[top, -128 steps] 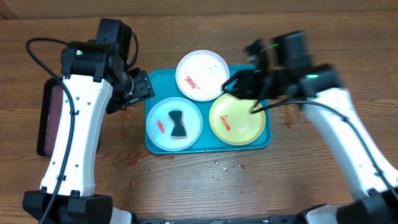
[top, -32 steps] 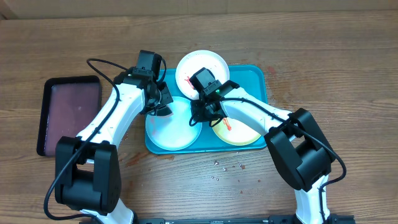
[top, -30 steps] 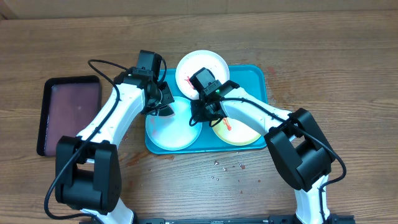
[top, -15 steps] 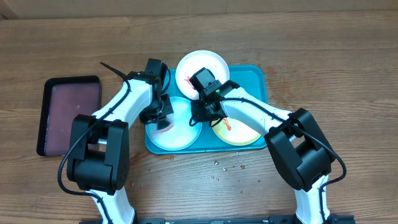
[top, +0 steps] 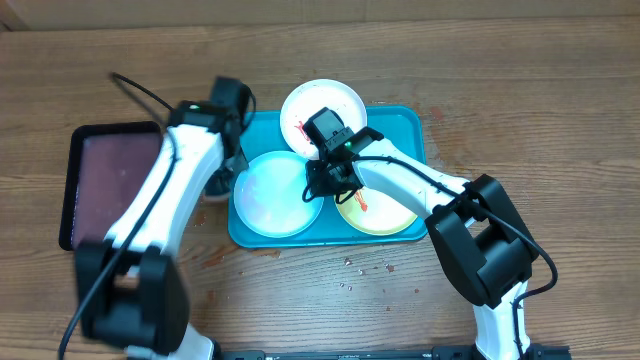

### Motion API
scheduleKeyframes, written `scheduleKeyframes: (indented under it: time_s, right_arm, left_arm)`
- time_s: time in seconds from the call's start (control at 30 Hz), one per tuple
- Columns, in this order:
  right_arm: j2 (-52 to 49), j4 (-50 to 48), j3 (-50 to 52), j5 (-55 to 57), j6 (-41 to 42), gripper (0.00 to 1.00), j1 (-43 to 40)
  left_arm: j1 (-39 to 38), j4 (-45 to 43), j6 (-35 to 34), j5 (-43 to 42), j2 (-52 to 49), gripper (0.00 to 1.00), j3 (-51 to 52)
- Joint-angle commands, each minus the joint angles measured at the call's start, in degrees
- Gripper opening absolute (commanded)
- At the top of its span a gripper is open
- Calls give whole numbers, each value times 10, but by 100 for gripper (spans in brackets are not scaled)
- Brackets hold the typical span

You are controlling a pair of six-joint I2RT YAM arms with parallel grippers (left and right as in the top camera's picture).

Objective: Clean dirty plates on tray and stack at the side
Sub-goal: 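Scrub the light-blue plate with the sponge in the left gripper, then lift the light-blue plate with the right gripper and place it right of tray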

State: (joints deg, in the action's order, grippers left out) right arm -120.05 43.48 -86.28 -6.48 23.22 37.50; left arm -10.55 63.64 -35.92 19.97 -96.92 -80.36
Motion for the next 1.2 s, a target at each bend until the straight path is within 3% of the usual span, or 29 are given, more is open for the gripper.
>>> scheduleKeyframes:
  time_s: [0.0, 0.13, 0.3, 0.47, 0.53, 0.77, 0.87, 1.0, 1.17]
  right_arm:
    - [51, 18, -52, 38, -33, 4, 5]
    - [87, 77, -105, 161, -71, 4, 25]
    - [116, 118, -146, 312, -131, 4, 64]
    - [126, 119, -163, 605, -158, 4, 144]
    - [126, 108, -163, 679, -214, 4, 172]
    - [126, 21, -163, 786, -460, 4, 237]
    - [126, -14, -163, 807, -525, 4, 253]
    - [126, -25, -163, 814, -519, 4, 256]
    - [126, -22, -163, 806, -440, 4, 236]
  left_arm:
    - [15, 8, -18, -11, 91, 4, -19]
    - [77, 56, -18, -43, 155, 4, -19]
    - [172, 102, -13, -48, 164, 4, -17]
    - [298, 108, 3, -102, 163, 4, -2]
    - [335, 101, 23, -136, 163, 4, 6]
    - [388, 82, 27, -162, 159, 4, 35]
    - [388, 80, 27, -162, 157, 4, 37]
    - [388, 79, 27, -162, 156, 4, 37]
    - [388, 79, 27, -162, 156, 4, 37]
